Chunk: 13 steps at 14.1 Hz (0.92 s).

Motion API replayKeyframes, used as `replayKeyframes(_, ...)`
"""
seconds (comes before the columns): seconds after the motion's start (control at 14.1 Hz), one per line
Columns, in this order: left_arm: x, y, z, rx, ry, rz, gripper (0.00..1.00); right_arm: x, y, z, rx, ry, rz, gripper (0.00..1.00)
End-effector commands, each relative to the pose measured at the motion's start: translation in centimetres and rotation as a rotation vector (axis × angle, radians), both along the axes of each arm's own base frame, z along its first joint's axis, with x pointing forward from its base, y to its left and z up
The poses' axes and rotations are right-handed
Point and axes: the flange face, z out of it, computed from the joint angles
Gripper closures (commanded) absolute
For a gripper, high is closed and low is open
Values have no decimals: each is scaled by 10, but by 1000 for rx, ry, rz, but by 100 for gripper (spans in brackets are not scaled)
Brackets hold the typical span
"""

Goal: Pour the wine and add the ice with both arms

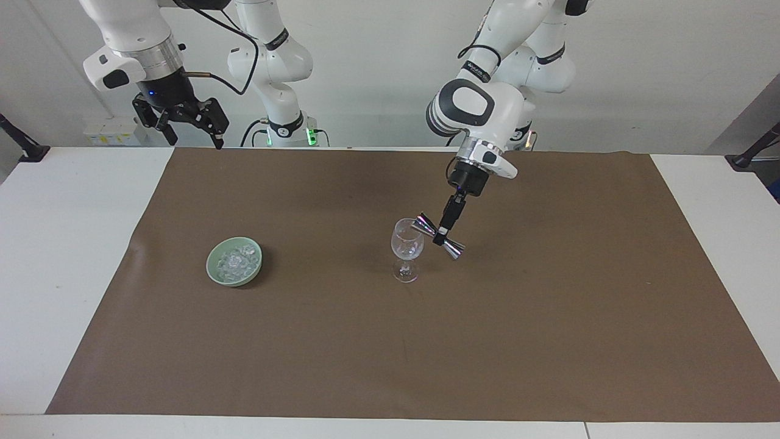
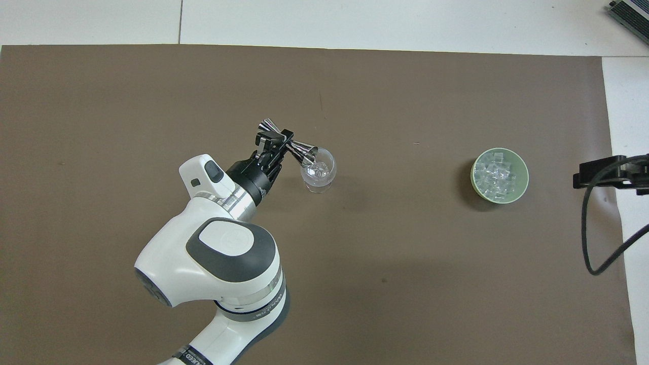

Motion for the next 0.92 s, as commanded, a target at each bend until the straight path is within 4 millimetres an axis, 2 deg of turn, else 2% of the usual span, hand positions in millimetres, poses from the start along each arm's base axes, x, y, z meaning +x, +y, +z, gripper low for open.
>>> replayKeyframes(0.0,-4,-9,10,47,-36,-5,100,-6,1,0,15,-9,-3,0)
replayKeyframes(0.85,-10,-20,18,152,-98,-24,100,-6,1,0,15,-8,-3,0)
